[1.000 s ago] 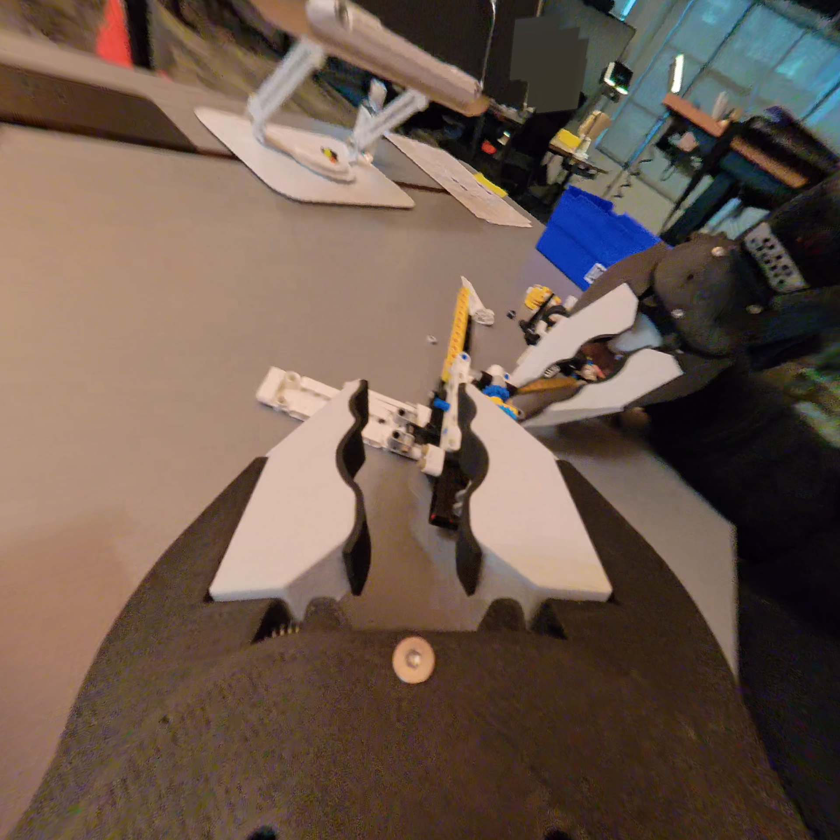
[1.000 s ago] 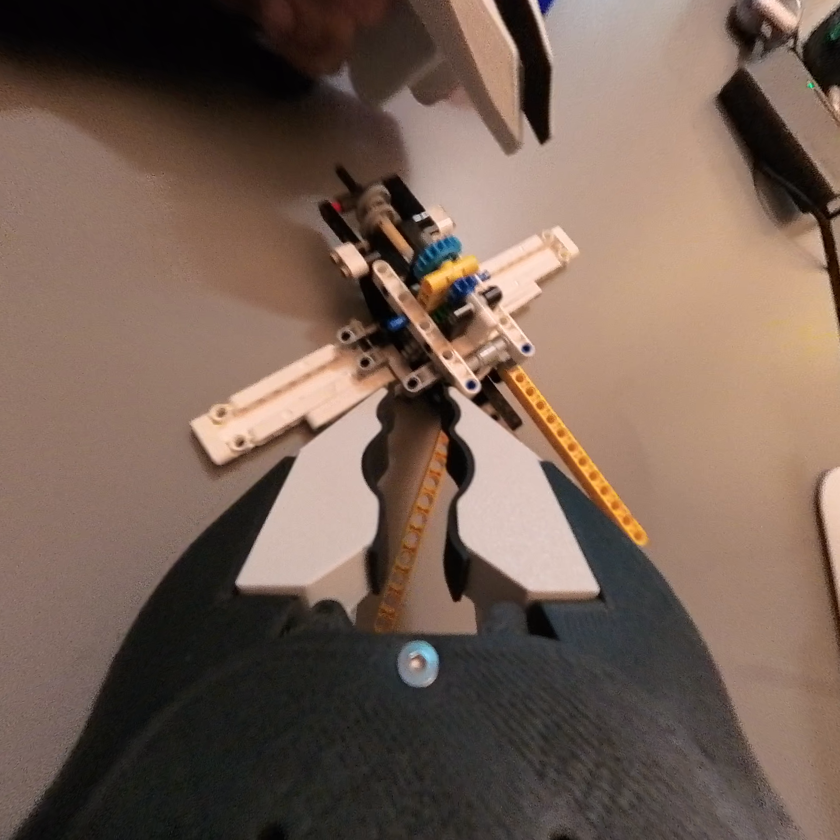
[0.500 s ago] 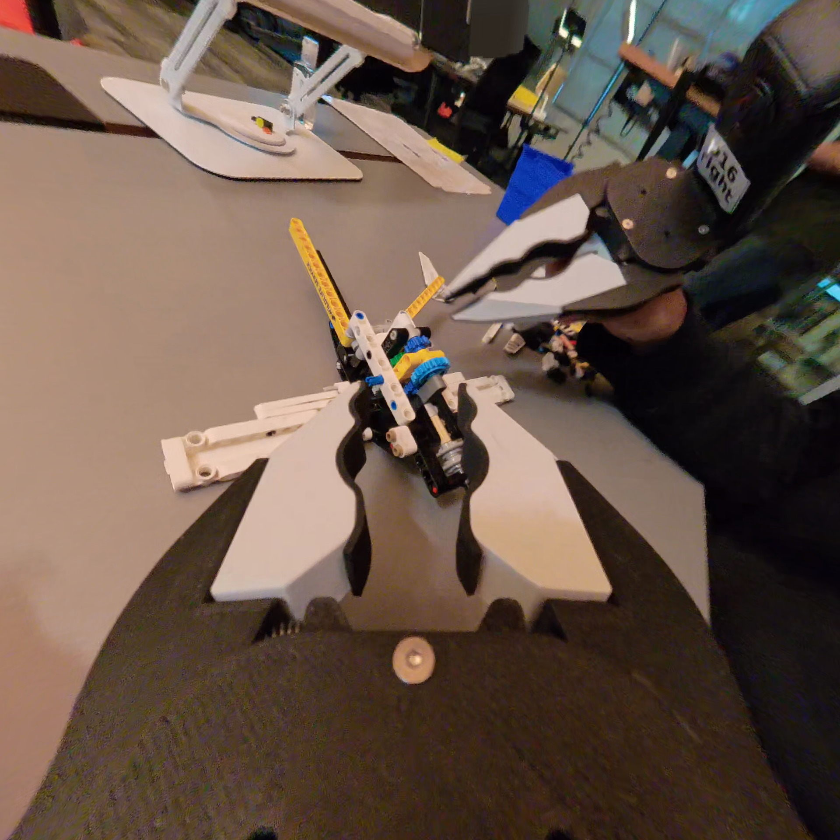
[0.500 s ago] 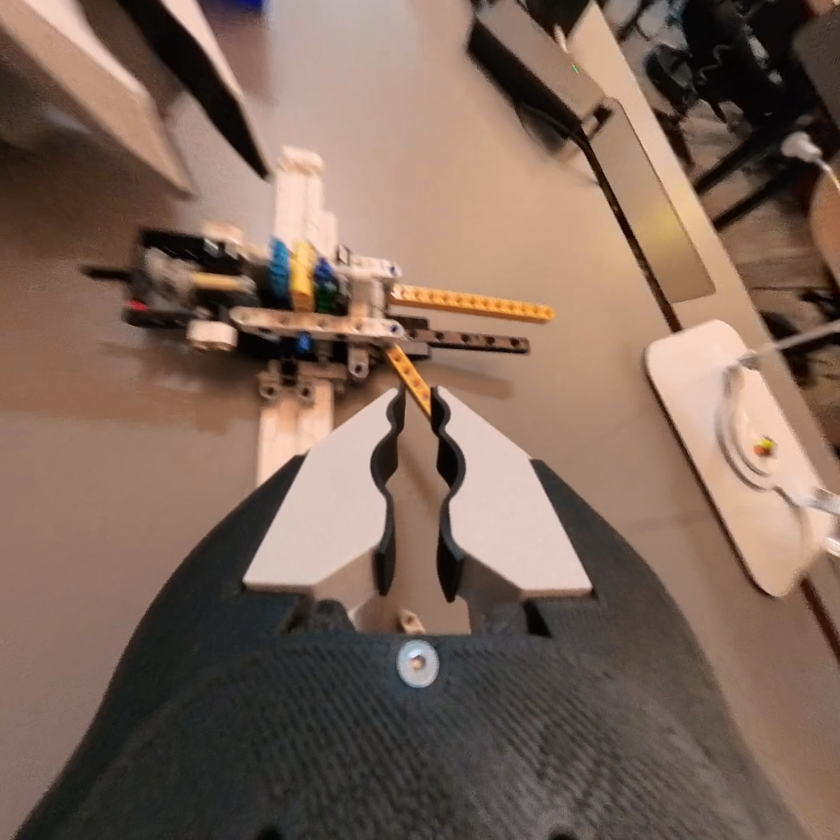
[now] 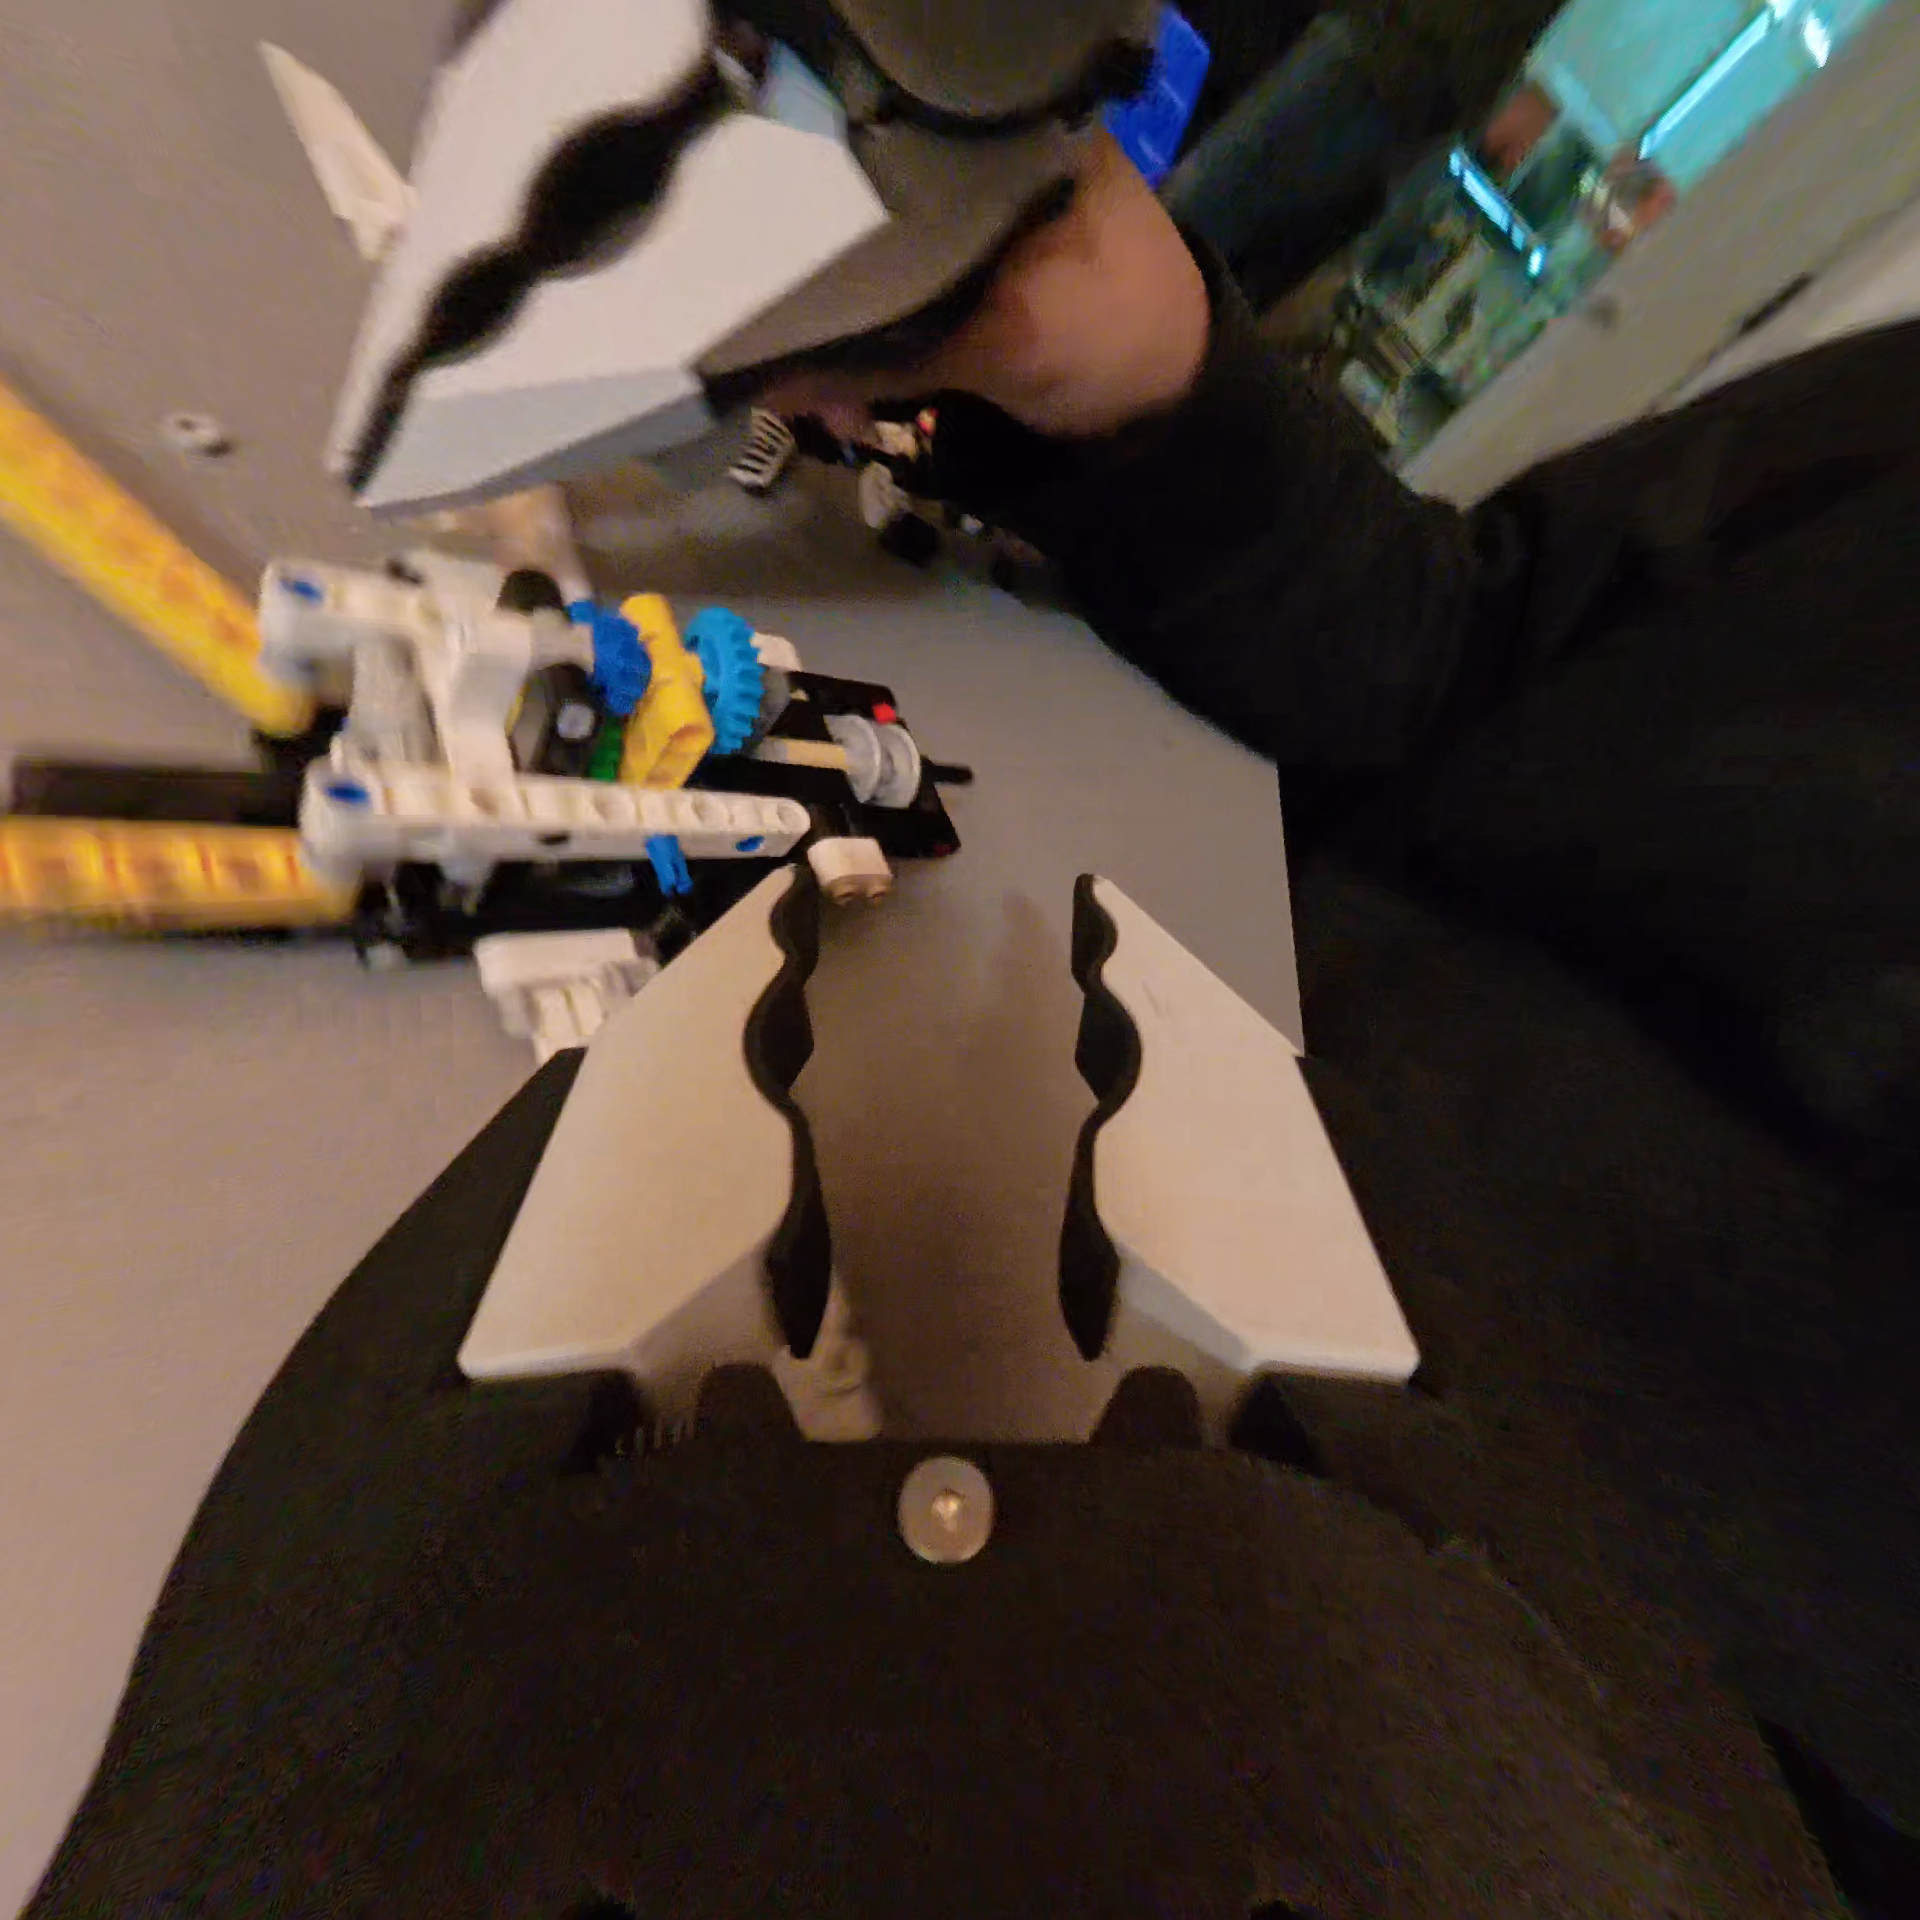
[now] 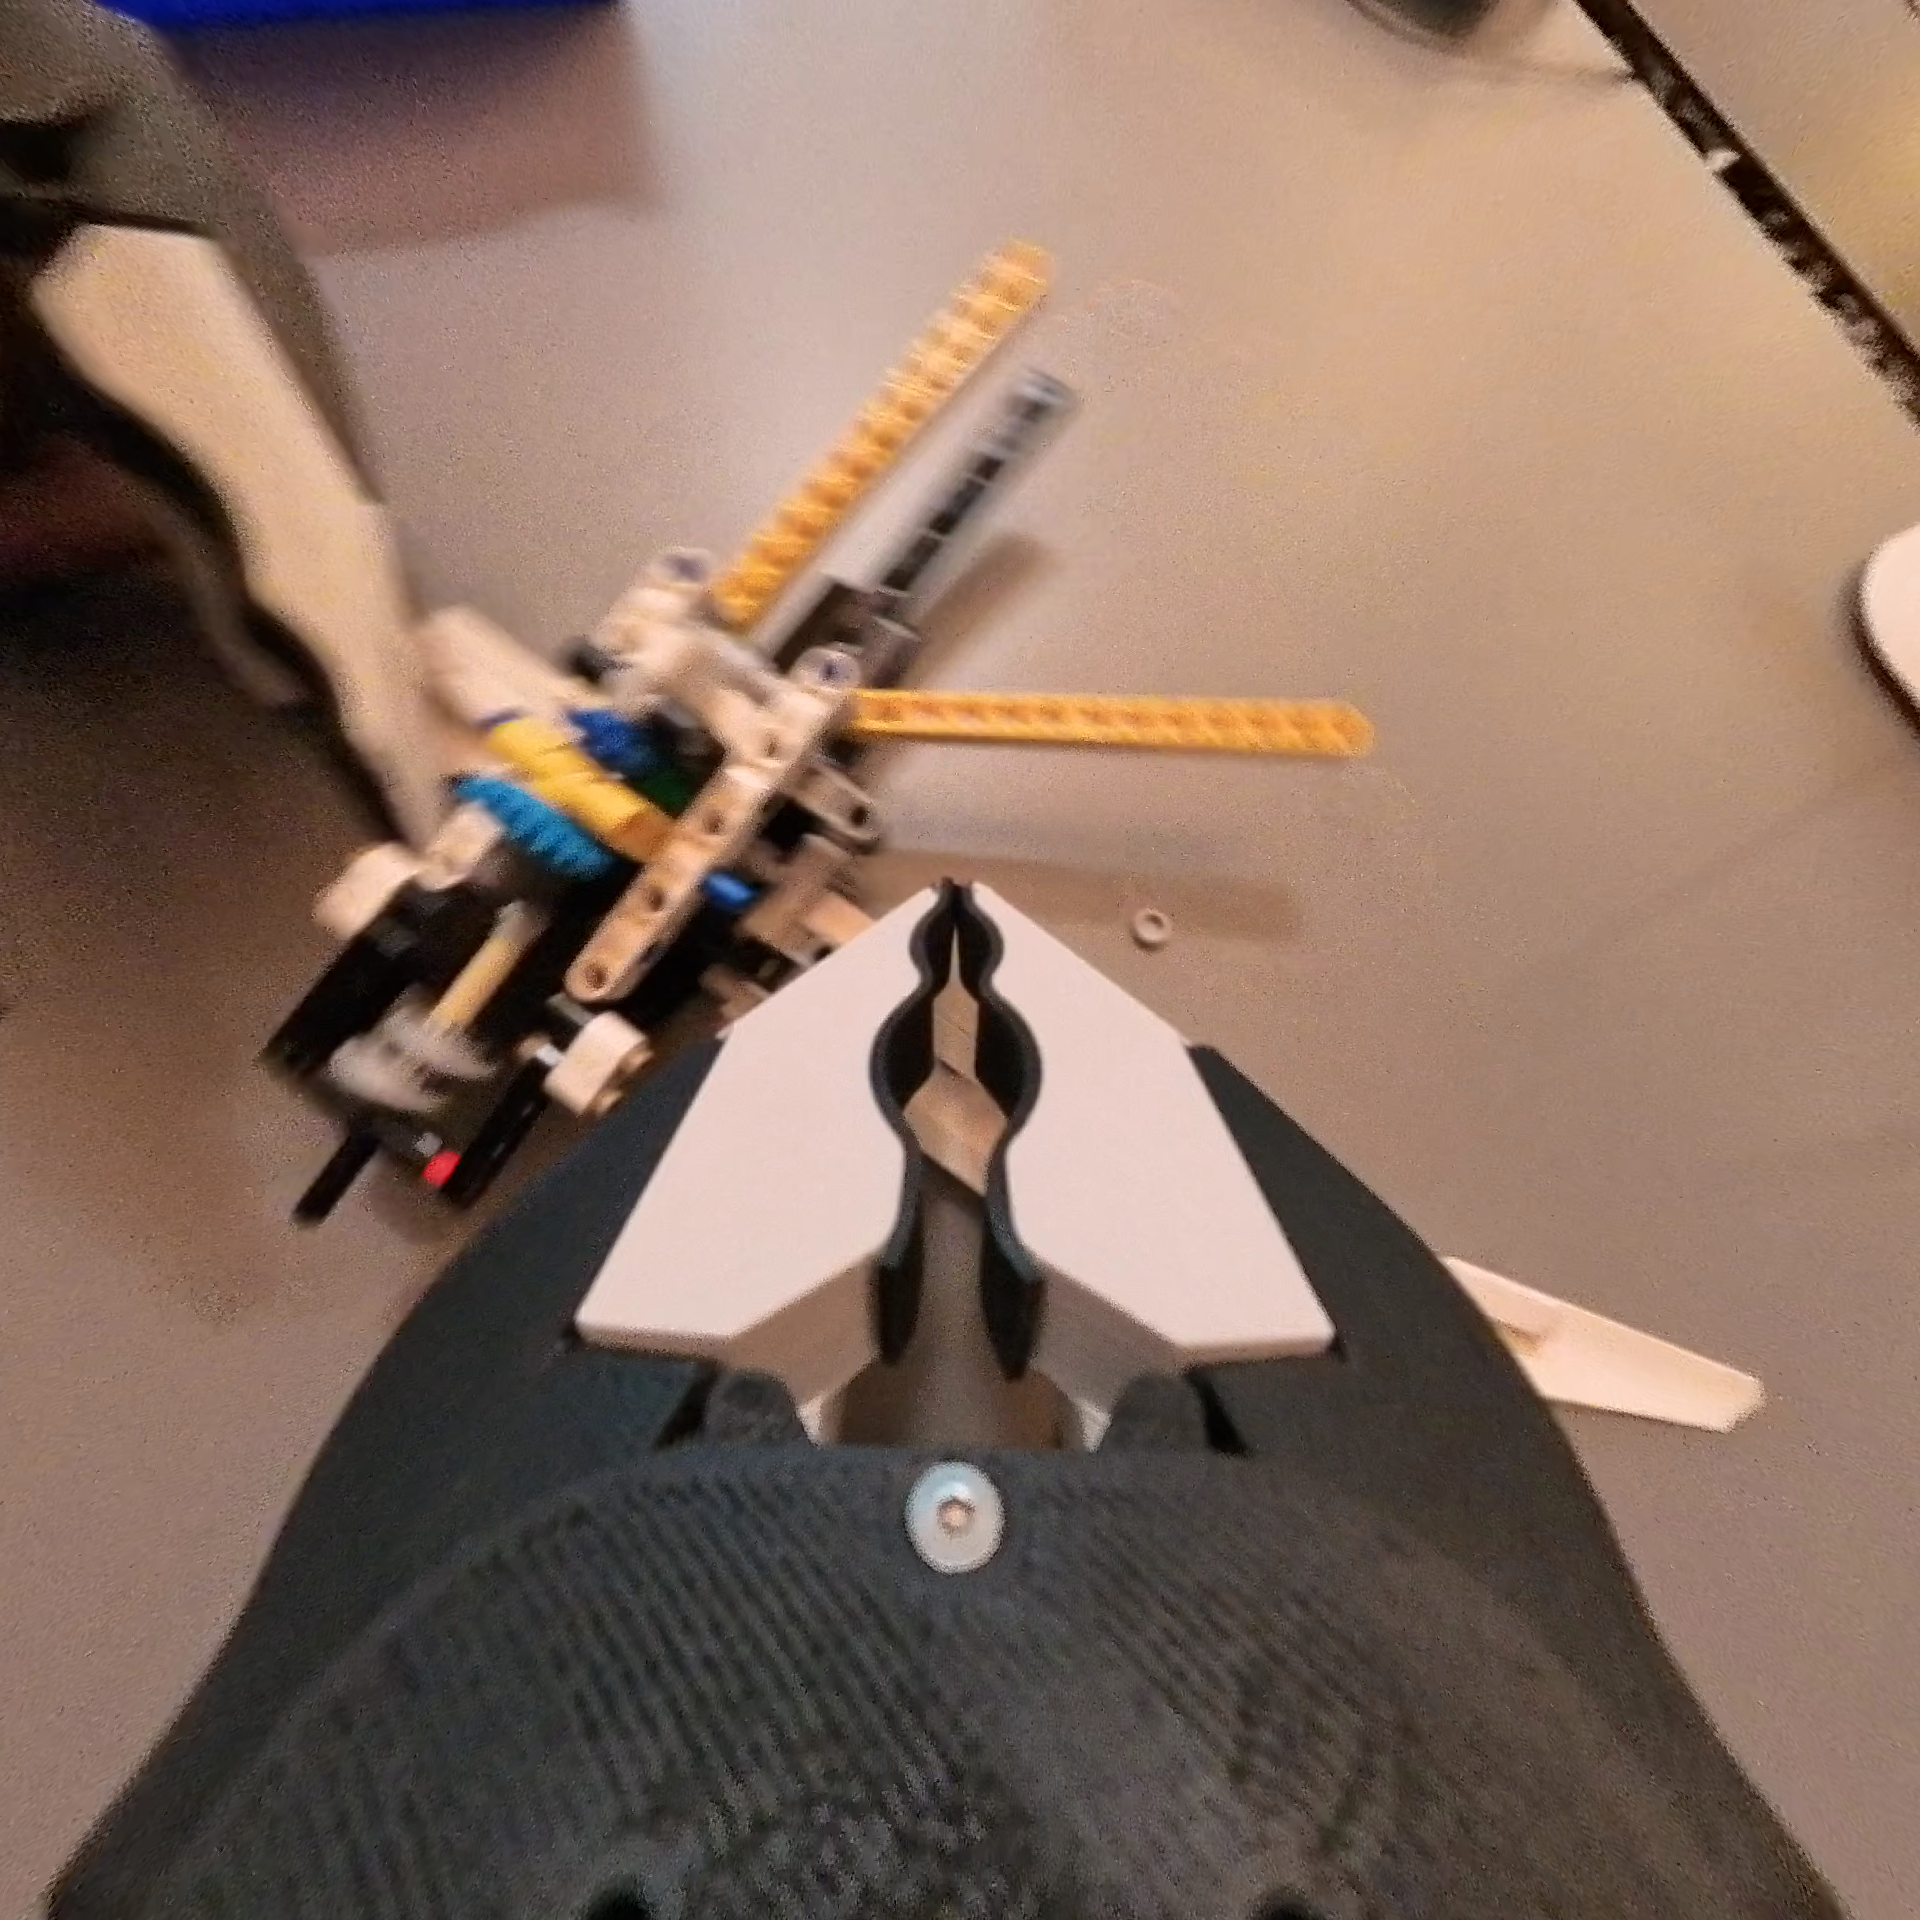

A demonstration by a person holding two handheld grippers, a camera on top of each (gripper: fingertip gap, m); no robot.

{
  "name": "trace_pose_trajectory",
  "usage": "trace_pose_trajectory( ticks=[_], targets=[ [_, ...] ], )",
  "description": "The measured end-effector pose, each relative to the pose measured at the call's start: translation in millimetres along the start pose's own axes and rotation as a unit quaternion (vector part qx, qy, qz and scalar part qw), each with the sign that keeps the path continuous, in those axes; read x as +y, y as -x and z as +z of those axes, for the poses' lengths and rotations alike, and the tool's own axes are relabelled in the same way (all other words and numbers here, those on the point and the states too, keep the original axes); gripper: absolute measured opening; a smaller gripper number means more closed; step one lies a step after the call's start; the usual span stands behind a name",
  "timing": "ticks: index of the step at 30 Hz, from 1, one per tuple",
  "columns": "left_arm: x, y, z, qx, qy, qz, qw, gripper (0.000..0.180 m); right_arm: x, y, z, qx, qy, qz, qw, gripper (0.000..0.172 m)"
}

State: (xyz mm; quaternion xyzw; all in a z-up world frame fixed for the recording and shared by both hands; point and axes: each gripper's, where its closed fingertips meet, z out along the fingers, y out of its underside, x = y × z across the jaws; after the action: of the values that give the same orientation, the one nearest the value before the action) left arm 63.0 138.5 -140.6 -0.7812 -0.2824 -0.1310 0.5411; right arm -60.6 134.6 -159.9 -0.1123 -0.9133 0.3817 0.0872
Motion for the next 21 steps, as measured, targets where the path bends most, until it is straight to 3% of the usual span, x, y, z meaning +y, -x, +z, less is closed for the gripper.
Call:
trace_pose_trajectory(
  ticks=[5,8,13,19,21],
  targets=[
    [-13.5,-6.0,-6.6,0.009,-0.048,0.026,0.998,0.036,-4.5,-4.1,-4.9,0.014,-0.011,-0.013,1.000,0.004],
    [-29.4,1.7,-24.5,-0.024,-0.105,0.048,0.993,0.027,-13.8,0.0,-9.6,0.010,-0.034,-0.022,0.999,0.006],
    [-55.4,32.8,-60.6,-0.130,-0.206,0.041,0.969,0.032,-27.5,5.5,-18.5,0.007,-0.069,-0.032,0.997,0.006],
    [-51.2,57.7,-72.5,-0.189,-0.208,0.009,0.960,0.033,-37.4,13.7,-25.2,-0.011,-0.096,-0.032,0.995,0.006],
    [-50.3,58.4,-72.0,-0.193,-0.204,0.012,0.960,0.032,-42.1,21.9,-26.9,-0.031,-0.111,-0.040,0.993,0.015]
  ],
)
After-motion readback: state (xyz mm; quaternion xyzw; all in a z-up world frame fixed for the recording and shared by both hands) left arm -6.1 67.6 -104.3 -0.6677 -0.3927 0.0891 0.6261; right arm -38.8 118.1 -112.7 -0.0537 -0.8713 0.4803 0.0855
